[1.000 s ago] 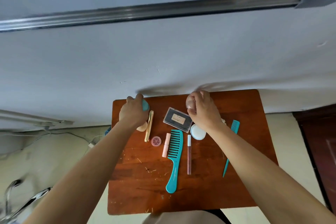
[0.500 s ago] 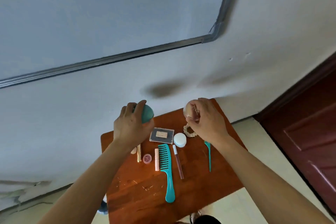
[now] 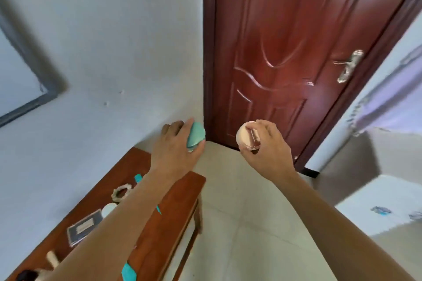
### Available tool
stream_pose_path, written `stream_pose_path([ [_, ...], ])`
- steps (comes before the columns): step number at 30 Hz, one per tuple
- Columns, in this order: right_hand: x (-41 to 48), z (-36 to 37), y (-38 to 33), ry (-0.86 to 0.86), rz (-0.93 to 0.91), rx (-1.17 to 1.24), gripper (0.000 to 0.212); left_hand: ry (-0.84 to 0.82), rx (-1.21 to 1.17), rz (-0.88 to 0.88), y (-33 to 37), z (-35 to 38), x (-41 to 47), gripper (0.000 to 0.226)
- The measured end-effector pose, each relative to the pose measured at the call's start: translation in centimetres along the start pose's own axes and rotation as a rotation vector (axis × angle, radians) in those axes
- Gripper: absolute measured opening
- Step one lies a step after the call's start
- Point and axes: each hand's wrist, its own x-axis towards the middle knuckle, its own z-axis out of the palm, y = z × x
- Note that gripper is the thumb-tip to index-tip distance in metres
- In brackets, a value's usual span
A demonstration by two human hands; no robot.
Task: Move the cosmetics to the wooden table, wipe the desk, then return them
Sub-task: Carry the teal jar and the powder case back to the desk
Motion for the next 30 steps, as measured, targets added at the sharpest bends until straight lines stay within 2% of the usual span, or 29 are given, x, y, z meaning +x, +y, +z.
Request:
stream_pose_path([
  [7, -9.2, -17.2, 16.9, 0.238, 0.207, -0.136, 0.051, -0.015, -0.177, 0.331, 23.4, 6.6, 0.8, 0.062],
  [14, -20.1, -31.6, 32.2, 0.331, 0.405, -0.232, 0.052, -0.122, -0.273, 0.533, 47.2, 14.1, -3.6, 0.055],
  [23, -26.2, -41.0, 47.5, 0.398, 0.625, -0.327, 0.05, -0.242, -0.322, 0.734, 65.7, 24.2, -3.2, 0.054],
  [30, -23.2, -45.9, 61.1, 0.389, 0.701, -0.436, 0.05, -0.317, -0.419, 0.817, 78.7, 35.2, 2.9, 0.055],
])
